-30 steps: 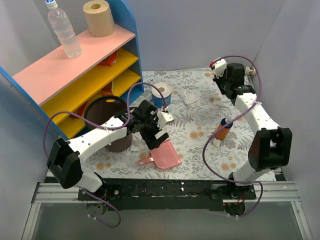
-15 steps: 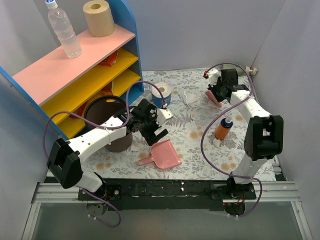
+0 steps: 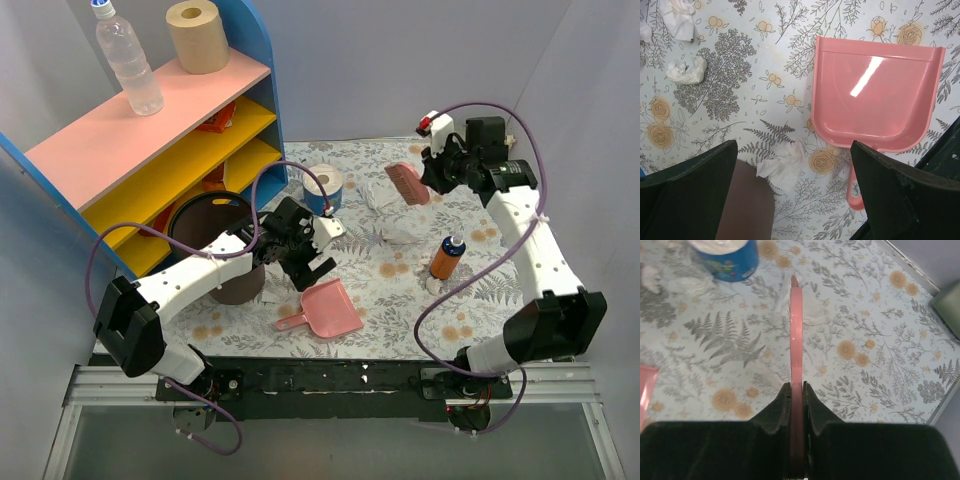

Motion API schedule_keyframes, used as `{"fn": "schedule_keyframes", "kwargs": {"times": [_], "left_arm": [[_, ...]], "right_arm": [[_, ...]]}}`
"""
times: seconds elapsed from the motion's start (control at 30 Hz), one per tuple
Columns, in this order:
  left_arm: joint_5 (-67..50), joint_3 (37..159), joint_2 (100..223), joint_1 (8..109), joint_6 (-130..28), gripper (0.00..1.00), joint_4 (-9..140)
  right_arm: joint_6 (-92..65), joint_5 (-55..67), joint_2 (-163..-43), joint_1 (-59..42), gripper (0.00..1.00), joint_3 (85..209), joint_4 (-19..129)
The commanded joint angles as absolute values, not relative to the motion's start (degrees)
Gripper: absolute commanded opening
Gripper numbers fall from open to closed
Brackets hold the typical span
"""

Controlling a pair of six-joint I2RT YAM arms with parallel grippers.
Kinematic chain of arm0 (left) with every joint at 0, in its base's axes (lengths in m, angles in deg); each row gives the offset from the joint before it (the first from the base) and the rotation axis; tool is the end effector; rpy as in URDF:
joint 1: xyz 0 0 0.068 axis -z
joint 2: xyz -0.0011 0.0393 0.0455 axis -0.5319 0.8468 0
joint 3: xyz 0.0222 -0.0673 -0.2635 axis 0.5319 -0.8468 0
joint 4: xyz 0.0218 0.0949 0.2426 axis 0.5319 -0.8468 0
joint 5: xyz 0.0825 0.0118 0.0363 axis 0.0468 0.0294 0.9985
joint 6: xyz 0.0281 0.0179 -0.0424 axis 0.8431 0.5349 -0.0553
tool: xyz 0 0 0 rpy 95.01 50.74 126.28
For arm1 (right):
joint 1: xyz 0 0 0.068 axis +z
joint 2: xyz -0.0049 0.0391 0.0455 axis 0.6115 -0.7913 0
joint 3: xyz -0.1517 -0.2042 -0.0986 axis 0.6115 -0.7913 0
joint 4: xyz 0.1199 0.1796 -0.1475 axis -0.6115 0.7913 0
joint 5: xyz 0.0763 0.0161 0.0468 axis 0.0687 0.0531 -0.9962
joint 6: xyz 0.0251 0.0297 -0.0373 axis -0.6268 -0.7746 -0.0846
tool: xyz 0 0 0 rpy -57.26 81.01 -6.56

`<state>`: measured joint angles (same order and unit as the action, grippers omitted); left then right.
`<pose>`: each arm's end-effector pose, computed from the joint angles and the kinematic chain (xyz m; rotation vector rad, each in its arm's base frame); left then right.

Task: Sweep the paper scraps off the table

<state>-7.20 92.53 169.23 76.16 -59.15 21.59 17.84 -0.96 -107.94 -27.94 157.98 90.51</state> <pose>0.2105 -0.2094 0.2712 0.6034 2.6151 -0.5421 0.3283 0.0653 0.3761 -0.7673 2.0311 0.1274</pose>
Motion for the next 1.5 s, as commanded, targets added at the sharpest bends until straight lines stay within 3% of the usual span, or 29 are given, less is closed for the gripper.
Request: {"fn": "schedule_keyframes", "kwargs": {"times": [0.0, 0.17, 0.37, 0.53, 0.8, 0.97, 1.17, 1.33, 1.47], "left_arm": [[-8.43, 94.24, 168.93, 75.9, -59.62, 0.98, 22.23], [-9.22, 95.38, 170.25, 75.9, -59.97, 0.98, 22.41], [-9.75, 96.52, 171.48, 75.9, -60.5, 0.98, 22.24], [-10.72, 97.4, 172.36, 75.9, -60.76, 0.98, 22.15], [-10.8, 99.33, 174.3, 75.9, -60.32, 0.98, 21.8], [-11.33, 99.25, 174.21, 75.9, -60.67, 0.98, 21.53], [-11.77, 99.51, 174.39, 75.9, -60.67, 0.98, 21.62], [-12.12, 100.04, 174.65, 75.9, -60.76, 0.98, 21.53], [-11.77, 99.43, 174.65, 75.9, -60.58, 0.98, 21.62]], "right_arm": [[23.61, -13.86, -99.72, -27.41, 0.01, 156.55, 102.93], [26.34, -17.14, -91.98, -25.75, 0.01, 148.1, 108.56], [29.6, 0.07, -82.31, -13.72, 0.01, 141.25, 109.98], [35.03, 7.1, -79.67, -13.44, 0.01, 138.09, 116.91], [41.02, 16.18, -77.11, -12.91, 0.01, 132.02, 114.38], [39.18, 13.81, -78.16, -12.82, 0.01, 129.38, 108.94], [29.62, -1.03, -84.23, -12.82, 0.01, 131.13, 102.26], [24.24, -7.19, -90.47, -13.17, 0.01, 144.53, 98.81], [24.24, -3.7, -92.15, -13.17, 0.01, 149.68, 101.89]]}}
